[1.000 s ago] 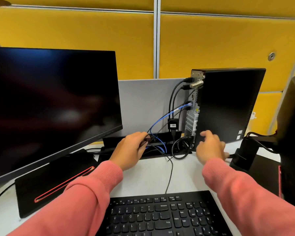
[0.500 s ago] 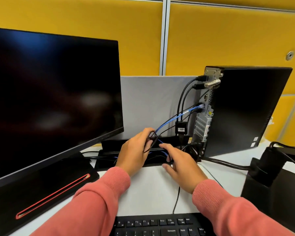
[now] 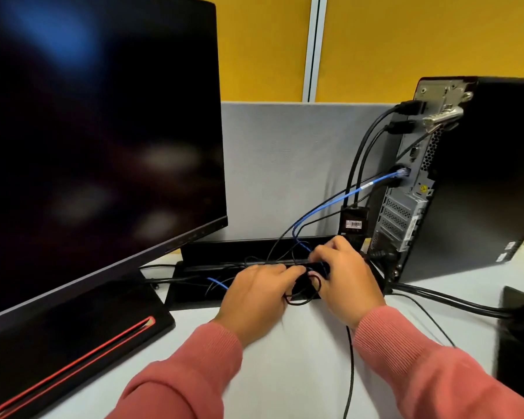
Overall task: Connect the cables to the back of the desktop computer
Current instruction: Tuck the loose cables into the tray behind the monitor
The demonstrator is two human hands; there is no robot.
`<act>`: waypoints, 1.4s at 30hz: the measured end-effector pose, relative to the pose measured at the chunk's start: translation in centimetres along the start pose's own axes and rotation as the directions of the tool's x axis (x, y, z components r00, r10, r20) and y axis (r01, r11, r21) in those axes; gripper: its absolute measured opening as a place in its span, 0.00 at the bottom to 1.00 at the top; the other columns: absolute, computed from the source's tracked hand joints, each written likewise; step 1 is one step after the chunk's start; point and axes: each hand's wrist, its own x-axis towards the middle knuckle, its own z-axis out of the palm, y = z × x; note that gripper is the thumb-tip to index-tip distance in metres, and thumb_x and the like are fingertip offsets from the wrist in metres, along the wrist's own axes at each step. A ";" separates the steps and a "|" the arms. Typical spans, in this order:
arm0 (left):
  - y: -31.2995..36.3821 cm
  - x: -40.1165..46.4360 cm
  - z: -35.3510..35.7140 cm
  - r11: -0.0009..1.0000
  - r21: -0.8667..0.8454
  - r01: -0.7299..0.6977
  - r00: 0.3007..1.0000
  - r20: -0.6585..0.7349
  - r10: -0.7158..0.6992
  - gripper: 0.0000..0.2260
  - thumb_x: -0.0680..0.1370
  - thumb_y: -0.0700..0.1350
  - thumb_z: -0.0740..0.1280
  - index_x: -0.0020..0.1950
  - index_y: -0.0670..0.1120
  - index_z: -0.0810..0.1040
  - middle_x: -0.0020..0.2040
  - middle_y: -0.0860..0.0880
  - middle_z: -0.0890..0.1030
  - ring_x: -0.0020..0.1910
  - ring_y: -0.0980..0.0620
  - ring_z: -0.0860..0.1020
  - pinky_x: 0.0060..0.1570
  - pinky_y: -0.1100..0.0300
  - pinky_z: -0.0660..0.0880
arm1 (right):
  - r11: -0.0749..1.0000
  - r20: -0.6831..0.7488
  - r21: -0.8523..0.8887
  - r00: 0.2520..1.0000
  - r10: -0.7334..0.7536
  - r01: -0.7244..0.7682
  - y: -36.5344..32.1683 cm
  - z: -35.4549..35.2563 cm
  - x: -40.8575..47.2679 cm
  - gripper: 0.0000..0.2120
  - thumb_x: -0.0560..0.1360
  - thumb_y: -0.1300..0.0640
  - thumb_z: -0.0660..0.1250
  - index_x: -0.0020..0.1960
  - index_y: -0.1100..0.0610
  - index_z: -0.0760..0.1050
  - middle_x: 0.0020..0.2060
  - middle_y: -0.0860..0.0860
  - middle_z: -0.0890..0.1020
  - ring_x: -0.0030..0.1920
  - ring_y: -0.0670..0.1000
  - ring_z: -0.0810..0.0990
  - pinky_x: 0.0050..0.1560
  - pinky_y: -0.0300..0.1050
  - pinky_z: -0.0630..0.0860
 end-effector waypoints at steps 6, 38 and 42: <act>-0.1 0.5 -0.2 0.958 -0.178 0.225 0.970 0.133 -0.203 0.21 0.77 0.45 0.65 0.68 0.63 0.75 0.58 0.57 0.84 0.57 0.51 0.80 0.51 0.53 0.78 | 0.939 0.107 -0.038 0.936 -0.336 0.342 -0.6 -0.9 -1.7 0.16 0.71 0.52 0.72 0.58 0.43 0.77 0.56 0.38 0.69 0.55 0.47 0.70 0.55 0.45 0.71; -1.1 -0.5 -1.6 0.952 -0.013 0.305 0.937 0.181 -0.298 0.21 0.84 0.46 0.60 0.78 0.58 0.66 0.65 0.59 0.74 0.64 0.54 0.72 0.67 0.57 0.63 | 0.974 0.462 -0.224 0.884 0.072 0.037 -2.3 -2.2 2.2 0.04 0.75 0.59 0.69 0.49 0.53 0.80 0.45 0.50 0.77 0.45 0.55 0.80 0.40 0.41 0.73; -0.9 -0.6 -1.0 0.944 0.015 0.330 0.931 0.164 -0.328 0.18 0.83 0.41 0.61 0.70 0.57 0.72 0.67 0.56 0.69 0.61 0.51 0.69 0.63 0.57 0.66 | 0.994 0.362 -0.110 0.932 0.014 0.027 -1.3 -2.6 1.2 0.11 0.71 0.54 0.76 0.51 0.48 0.79 0.50 0.45 0.72 0.50 0.49 0.79 0.49 0.43 0.78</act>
